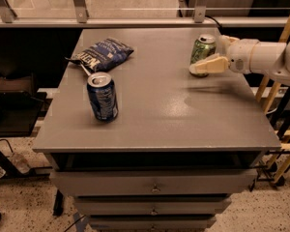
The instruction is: Knock green can over
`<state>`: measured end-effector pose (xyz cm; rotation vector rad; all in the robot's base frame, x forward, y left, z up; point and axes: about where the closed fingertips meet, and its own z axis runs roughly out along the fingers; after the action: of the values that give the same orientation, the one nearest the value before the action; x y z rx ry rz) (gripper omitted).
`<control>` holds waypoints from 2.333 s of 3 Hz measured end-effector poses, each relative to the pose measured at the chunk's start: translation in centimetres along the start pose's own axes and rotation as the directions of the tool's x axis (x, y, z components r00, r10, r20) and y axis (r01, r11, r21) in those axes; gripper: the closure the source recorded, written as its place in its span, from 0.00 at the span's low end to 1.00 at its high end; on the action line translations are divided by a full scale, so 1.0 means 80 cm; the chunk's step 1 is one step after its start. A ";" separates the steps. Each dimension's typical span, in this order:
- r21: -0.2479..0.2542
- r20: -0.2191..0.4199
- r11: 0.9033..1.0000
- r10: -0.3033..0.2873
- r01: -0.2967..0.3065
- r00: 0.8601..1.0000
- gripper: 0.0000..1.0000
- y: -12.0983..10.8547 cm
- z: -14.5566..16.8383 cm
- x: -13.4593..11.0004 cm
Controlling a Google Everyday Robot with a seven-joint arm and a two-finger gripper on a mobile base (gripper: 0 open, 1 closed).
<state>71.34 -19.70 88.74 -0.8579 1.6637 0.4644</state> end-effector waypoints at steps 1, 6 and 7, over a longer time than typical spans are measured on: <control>-0.012 0.034 1.000 0.006 -0.006 0.999 0.15 0.004 0.008 -0.003; -0.269 -0.167 0.873 -0.459 0.408 0.872 1.00 0.009 0.003 -0.071; -0.411 -0.268 0.746 -0.648 0.524 0.713 1.00 0.034 -0.008 -0.073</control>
Offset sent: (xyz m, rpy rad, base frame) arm 0.0018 0.0096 0.0035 0.0685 -0.0390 0.0294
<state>69.39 -16.63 94.12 -1.7555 1.5630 0.0861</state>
